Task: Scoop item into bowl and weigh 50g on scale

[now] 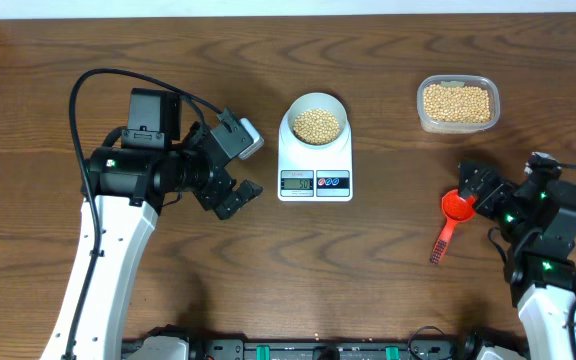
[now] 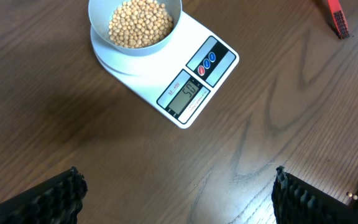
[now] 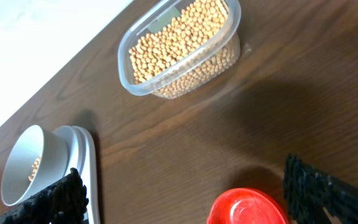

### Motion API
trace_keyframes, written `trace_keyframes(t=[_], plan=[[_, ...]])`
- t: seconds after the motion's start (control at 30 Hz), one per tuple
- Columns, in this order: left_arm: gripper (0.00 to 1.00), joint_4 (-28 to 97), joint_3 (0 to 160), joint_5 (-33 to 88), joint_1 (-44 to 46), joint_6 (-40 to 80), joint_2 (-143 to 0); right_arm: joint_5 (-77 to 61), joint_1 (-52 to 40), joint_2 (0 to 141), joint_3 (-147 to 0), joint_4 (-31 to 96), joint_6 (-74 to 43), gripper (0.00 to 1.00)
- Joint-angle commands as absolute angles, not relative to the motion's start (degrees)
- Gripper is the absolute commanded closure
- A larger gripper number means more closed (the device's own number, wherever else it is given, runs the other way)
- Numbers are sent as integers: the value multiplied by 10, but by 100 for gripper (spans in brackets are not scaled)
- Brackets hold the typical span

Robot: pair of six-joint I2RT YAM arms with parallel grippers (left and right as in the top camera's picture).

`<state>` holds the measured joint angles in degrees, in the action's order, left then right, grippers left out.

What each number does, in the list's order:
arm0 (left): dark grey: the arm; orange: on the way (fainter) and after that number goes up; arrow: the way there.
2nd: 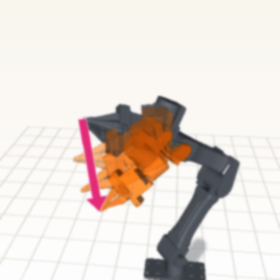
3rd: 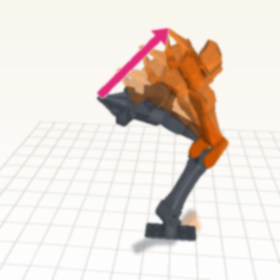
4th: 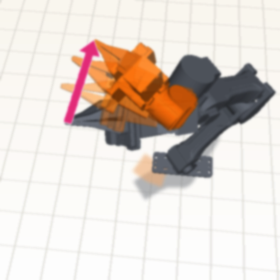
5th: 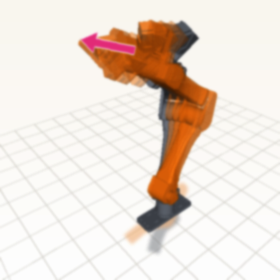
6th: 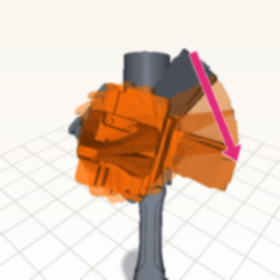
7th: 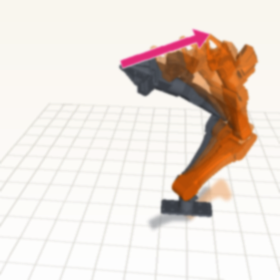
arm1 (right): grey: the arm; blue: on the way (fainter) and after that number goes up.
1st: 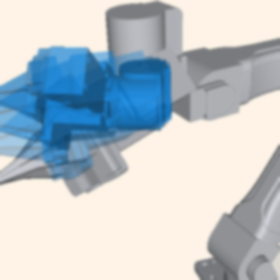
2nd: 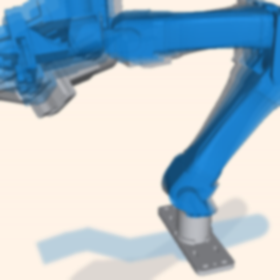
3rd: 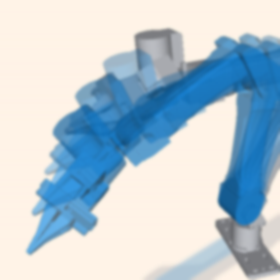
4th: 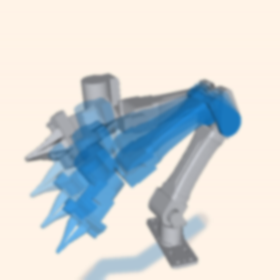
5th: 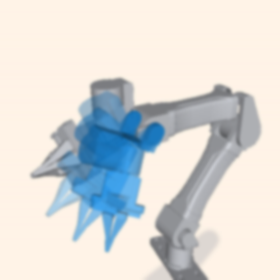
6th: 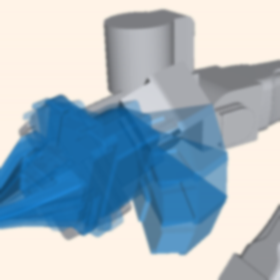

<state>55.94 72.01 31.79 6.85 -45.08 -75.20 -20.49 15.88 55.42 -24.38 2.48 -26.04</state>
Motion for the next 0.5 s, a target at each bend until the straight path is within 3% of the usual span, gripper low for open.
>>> trace_keyframes(t=[0.0,0.47], plan=[[2,561,726,323,67,-458,-745,-190,155,521,-245,44,-256,1],[2,561,726,323,67,-458,-745,-159,148,387,-142,27,-261,1]])
